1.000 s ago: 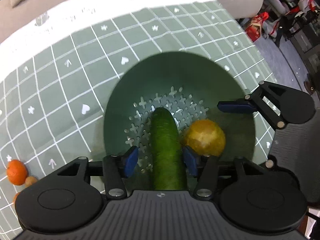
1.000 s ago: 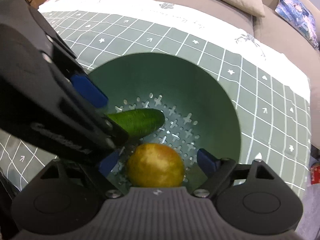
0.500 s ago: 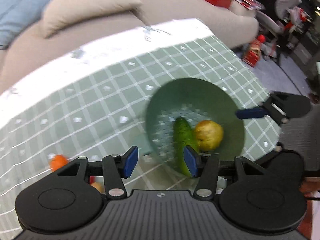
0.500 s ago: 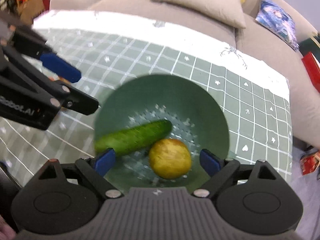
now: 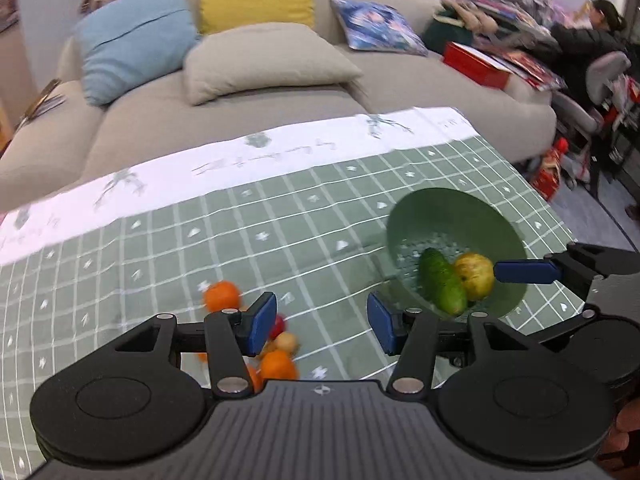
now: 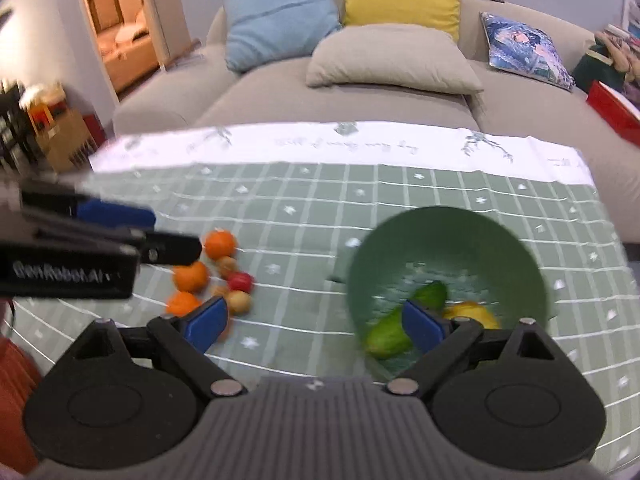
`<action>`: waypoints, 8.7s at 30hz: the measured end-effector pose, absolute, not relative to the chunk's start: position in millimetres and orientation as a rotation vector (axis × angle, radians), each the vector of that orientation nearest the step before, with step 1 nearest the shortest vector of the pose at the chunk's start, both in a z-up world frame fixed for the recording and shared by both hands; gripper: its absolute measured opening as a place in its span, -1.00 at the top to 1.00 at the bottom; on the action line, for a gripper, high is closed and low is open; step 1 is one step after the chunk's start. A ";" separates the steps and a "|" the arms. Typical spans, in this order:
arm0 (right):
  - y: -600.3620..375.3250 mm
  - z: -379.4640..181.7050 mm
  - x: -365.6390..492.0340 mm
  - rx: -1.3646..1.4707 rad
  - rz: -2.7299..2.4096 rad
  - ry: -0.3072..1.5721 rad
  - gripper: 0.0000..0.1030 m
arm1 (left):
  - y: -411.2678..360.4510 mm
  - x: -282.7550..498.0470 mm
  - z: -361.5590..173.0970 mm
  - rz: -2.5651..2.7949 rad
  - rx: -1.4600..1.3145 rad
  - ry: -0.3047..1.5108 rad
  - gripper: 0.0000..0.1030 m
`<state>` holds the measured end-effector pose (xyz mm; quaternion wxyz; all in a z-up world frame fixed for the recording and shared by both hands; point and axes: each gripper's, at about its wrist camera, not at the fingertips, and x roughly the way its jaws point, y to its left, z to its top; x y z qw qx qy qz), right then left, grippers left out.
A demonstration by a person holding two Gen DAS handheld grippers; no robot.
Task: Organize fruits
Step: 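Open both grippers to drop the pear and cucumber into the colander, then grasp an orange with the left gripper while the right gripper grasps another orange, then carry both oranges into the colander and open both grippers to release them, then lift both grippers out of the colander back toward the fruit pile, then grasp an orange with the left gripper while the right gripper grasps a small brown fruit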
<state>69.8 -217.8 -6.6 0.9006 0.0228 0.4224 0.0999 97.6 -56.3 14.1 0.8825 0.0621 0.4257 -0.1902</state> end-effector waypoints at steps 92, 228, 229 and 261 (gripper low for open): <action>-159.7 -83.2 58.9 -0.013 0.357 0.943 0.36 | -0.4 95.3 -63.0 -0.181 -0.094 1.128 0.09; -163.0 -70.1 42.6 -0.039 0.227 0.840 -0.49 | 24.0 67.1 -47.6 -0.233 -0.056 0.890 -0.14; -160.1 -71.9 43.9 -0.049 0.238 0.840 -0.38 | 25.6 68.7 -50.4 -0.233 -0.059 0.891 -0.12; -121.6 -138.8 141.7 -0.015 0.370 0.993 0.52 | 27.9 156.2 -110.3 -0.231 -0.048 0.986 -0.02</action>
